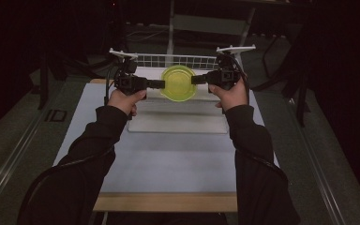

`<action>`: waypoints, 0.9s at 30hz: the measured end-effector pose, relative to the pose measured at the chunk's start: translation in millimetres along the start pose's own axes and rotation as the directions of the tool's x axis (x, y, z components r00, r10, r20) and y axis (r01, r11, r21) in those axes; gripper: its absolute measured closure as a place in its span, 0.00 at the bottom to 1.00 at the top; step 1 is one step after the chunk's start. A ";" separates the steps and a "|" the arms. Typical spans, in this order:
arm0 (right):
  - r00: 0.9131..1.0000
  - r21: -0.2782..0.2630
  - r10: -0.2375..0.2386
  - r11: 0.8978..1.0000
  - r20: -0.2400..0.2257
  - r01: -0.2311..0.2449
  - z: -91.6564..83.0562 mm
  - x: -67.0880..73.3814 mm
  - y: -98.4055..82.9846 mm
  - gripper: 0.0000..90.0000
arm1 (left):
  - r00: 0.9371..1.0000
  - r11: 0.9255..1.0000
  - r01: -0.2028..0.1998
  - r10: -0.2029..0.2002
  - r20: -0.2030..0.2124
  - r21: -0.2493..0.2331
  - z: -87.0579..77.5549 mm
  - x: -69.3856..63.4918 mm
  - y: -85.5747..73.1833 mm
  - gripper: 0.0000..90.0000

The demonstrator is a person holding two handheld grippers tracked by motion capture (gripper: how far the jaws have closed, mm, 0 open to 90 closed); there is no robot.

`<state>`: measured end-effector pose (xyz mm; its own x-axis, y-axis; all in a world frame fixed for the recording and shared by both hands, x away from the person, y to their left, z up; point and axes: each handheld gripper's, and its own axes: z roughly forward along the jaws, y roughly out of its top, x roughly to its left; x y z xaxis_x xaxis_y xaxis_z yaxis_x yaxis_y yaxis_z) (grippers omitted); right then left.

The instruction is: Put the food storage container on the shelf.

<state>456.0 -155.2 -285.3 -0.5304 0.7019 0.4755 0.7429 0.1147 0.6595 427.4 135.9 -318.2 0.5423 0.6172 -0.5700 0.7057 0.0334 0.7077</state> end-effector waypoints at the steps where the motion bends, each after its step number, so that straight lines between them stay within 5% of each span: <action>1: 1.000 0.005 0.007 1.000 0.002 -0.007 1.1 -1.1 1.1 0.89 | 1.000 1.000 0.002 -0.002 -0.004 -0.003 0.9 1.0 0.2 0.90; 16: 0.995 0.056 0.097 0.994 -0.006 -0.096 13.2 -18.7 17.4 0.88 | 0.997 0.999 0.025 -0.027 -0.071 -0.034 19.5 8.8 11.0 0.87; 24: 0.998 0.006 0.053 0.999 0.039 -0.054 14.5 -19.6 20.7 0.68 | 0.991 0.998 0.027 -0.035 -0.130 -0.062 30.7 14.4 15.3 0.71; 27: 0.998 0.001 0.040 0.999 0.047 -0.040 15.6 -20.7 20.1 0.63 | 0.989 0.998 -0.005 -0.005 -0.147 -0.070 32.1 14.4 17.0 0.64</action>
<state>488.3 -156.5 -290.9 -0.4806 0.7384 0.4730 0.7640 0.0878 0.6392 461.9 120.1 -327.8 0.4658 0.7259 -0.5061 0.6694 0.0851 0.7381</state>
